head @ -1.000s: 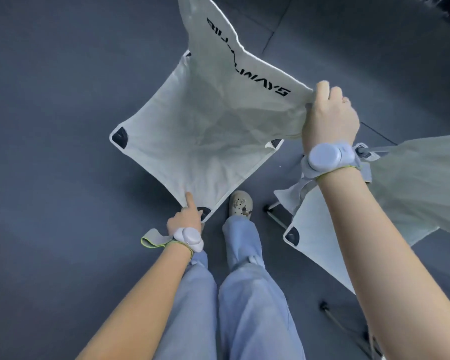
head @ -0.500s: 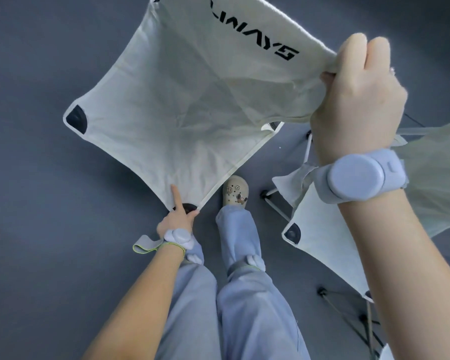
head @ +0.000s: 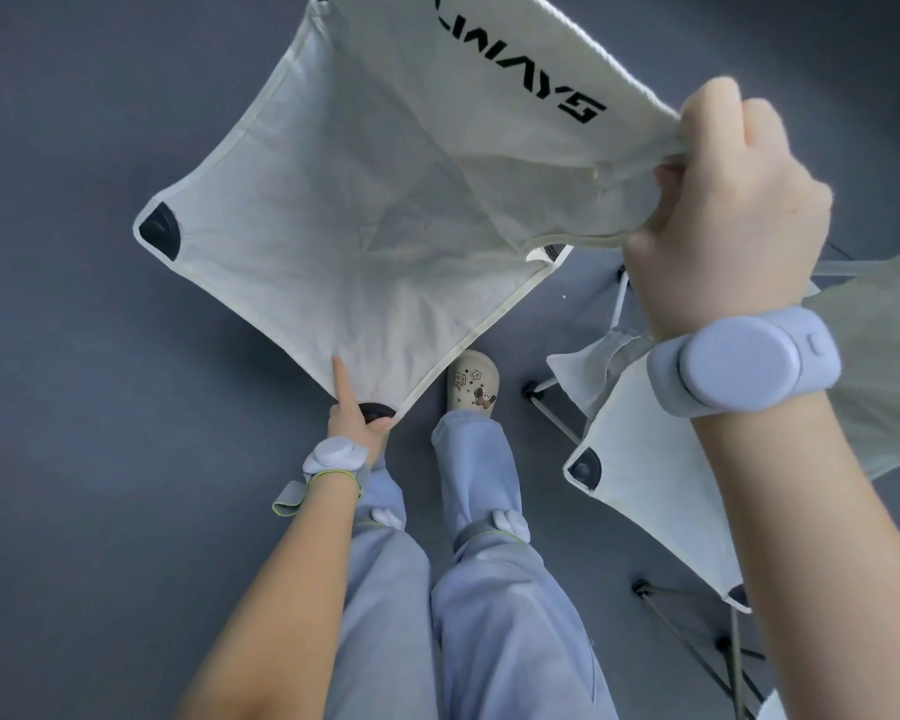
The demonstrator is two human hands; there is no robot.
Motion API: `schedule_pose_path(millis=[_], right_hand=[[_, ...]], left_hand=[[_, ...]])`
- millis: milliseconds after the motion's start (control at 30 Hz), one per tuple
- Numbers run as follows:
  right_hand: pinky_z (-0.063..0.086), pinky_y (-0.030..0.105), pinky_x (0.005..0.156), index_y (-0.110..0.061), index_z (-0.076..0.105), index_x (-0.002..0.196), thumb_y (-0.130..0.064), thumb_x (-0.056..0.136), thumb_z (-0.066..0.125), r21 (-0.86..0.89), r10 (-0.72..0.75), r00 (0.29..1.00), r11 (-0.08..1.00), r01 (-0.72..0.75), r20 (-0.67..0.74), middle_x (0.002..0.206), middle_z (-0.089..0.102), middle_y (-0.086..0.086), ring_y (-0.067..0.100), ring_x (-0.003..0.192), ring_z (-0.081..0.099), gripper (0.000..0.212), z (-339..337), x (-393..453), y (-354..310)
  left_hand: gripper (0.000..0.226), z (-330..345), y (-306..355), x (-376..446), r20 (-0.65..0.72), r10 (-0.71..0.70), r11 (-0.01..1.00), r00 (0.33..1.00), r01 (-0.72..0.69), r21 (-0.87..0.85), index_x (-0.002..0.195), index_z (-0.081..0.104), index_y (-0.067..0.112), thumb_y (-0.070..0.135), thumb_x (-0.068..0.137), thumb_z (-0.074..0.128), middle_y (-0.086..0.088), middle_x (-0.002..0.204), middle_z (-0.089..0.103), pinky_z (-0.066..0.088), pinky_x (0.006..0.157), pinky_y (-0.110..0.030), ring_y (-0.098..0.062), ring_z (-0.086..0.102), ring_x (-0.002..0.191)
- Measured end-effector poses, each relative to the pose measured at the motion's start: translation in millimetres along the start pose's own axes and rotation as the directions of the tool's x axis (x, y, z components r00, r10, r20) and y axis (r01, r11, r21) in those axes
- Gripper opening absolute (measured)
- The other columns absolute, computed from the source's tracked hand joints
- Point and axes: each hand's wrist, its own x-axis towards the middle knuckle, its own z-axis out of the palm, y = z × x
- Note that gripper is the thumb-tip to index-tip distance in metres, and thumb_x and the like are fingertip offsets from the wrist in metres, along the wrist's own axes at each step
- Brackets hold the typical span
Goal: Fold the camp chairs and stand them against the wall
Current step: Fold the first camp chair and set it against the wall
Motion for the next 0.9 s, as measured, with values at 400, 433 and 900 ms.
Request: schedule_pose_path(millis=[400,433,900], right_hand=[[0.015,0.022,0.045,0.001,0.054,0.081,0.013,0.058,0.044,0.024,-0.104,0.99,0.995,0.102,0.099,0.073,0.055,0.021,0.025,0.05,0.026,0.028,-4,-11,11],[0.009,0.018,0.045,0.0,0.054,0.08,0.014,0.056,0.045,0.023,-0.115,0.988,0.993,0.113,0.101,0.071,0.055,0.02,0.024,0.05,0.025,0.029,-3,-13,10],[0.023,0.022,0.042,-0.002,0.056,0.075,0.019,0.038,0.059,0.109,-0.222,0.959,0.973,0.205,0.175,0.066,0.057,0.014,0.021,0.05,0.025,0.043,-10,-27,-8]], left_hand=[[0.096,-27,29,-24,0.007,0.003,0.986,1.0,-0.004,0.164,0.144,-0.027,0.031,-0.002,0.091,0.047,-0.015,0.094,0.052,0.041,0.077,-0.033,-0.03,0.055,0.083],[0.096,-27,32,-27,-0.003,0.016,0.988,1.0,-0.015,0.156,0.144,-0.026,0.03,-0.002,0.091,0.046,-0.014,0.092,0.05,0.04,0.076,-0.032,-0.028,0.053,0.08],[0.076,-22,150,-78,0.036,0.244,0.96,0.969,-0.247,0.132,0.149,-0.002,0.007,0.001,0.091,0.047,-0.027,0.129,0.049,0.043,0.094,-0.039,-0.039,0.052,0.116]])
